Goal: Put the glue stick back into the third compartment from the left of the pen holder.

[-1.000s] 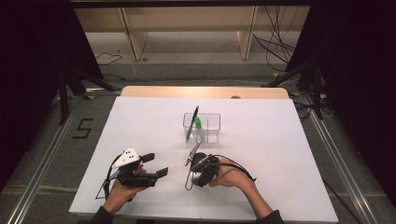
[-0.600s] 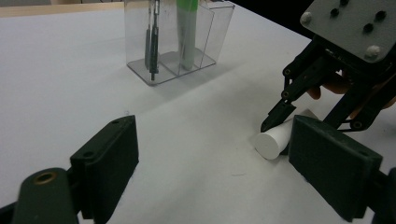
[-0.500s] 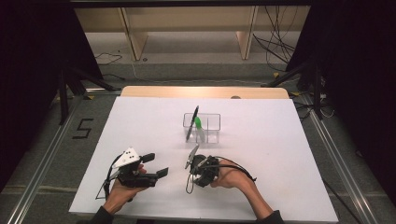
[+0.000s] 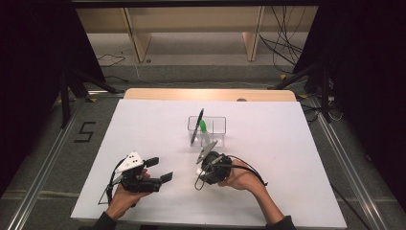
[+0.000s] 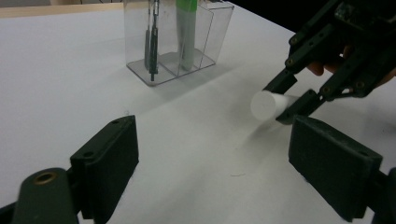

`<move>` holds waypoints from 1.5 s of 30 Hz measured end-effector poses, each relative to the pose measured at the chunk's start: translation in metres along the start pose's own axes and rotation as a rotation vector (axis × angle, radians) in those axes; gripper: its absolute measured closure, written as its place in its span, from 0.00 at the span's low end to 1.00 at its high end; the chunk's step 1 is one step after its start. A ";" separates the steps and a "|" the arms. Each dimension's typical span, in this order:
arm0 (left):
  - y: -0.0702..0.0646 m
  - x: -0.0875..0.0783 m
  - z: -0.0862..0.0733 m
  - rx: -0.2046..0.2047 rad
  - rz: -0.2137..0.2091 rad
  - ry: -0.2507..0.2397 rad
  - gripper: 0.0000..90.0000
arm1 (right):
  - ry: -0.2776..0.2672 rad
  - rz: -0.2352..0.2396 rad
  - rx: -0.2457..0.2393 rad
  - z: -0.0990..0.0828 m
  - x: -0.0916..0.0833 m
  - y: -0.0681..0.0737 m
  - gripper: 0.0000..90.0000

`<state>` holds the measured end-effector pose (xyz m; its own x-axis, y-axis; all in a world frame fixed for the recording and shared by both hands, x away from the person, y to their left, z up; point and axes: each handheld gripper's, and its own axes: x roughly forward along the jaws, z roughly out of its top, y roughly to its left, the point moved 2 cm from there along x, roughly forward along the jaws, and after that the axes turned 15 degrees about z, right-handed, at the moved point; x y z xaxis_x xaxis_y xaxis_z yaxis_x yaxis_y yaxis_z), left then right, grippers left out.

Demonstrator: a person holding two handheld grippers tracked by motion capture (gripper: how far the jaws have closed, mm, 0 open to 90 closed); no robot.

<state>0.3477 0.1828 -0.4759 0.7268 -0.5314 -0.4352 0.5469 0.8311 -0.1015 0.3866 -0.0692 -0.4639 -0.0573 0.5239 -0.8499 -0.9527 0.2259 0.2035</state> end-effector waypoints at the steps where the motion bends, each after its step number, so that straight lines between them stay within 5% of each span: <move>1: 0.000 0.000 0.000 0.000 0.000 0.000 0.17 | -0.033 -0.001 0.016 -0.001 -0.003 -0.002 0.75; 10: 0.000 0.000 0.000 -0.003 0.000 -0.001 0.17 | -0.275 -0.018 0.105 -0.005 -0.027 -0.014 0.75; 24: 0.000 0.000 0.000 -0.002 0.001 -0.002 0.17 | -0.379 -0.031 0.154 -0.005 -0.034 -0.018 0.75; 45: 0.002 -0.001 0.001 -0.008 0.005 -0.012 0.17 | -0.623 -0.102 0.249 -0.012 -0.064 -0.029 0.75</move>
<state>0.3481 0.1847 -0.4751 0.7347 -0.5289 -0.4248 0.5395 0.8352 -0.1068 0.4142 -0.1194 -0.4212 0.2835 0.8484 -0.4470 -0.8425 0.4430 0.3066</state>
